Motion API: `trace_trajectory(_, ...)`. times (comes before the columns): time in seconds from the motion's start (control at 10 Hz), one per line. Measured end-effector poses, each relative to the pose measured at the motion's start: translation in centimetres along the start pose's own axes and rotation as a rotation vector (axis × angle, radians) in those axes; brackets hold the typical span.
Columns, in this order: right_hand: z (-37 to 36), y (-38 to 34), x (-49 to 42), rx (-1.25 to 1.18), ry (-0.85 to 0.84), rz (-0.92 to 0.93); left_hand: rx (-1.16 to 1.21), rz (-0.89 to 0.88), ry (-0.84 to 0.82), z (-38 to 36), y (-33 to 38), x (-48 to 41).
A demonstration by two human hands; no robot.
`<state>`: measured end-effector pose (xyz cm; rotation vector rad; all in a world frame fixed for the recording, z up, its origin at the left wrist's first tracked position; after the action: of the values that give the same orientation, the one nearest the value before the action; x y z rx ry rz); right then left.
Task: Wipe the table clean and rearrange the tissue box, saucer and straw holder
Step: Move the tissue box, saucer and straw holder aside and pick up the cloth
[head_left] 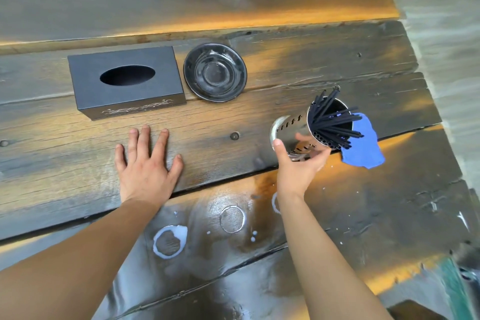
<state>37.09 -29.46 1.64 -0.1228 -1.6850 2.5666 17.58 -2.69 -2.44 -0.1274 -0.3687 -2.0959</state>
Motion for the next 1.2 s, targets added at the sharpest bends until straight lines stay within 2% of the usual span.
trace_trajectory(0.1,0.0,-0.2,-1.3,-0.090,-0.025,0.015,0.004,-0.001,0.007,0.0,0.1,0.1)
trace_trajectory(0.4,-0.3,-0.4,-3.0,-0.124,-0.054,0.039,0.012,-0.002,0.010,0.0,0.2,0.1)
trace_trajectory(1.0,-12.9,-4.9,-12.3,-0.201,-0.236,0.198,-0.004,-0.003,-0.004,-0.3,0.0,-0.2)
trace_trajectory(1.2,-14.4,-4.2,-12.8,-0.204,-0.277,0.158,-0.011,0.003,-0.001,-0.5,-0.2,-0.3)
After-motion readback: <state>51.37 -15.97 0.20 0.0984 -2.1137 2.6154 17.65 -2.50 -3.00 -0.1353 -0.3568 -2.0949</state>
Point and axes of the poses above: each hand's wrist, its own x-axis away from the middle knuckle, its own z-axis out of the back of the hand, y = z × x, the point moved 6 cm from there along -x, towards the middle knuckle, and after that the axes turned 10 degrees about z, right-handed, at the moved point
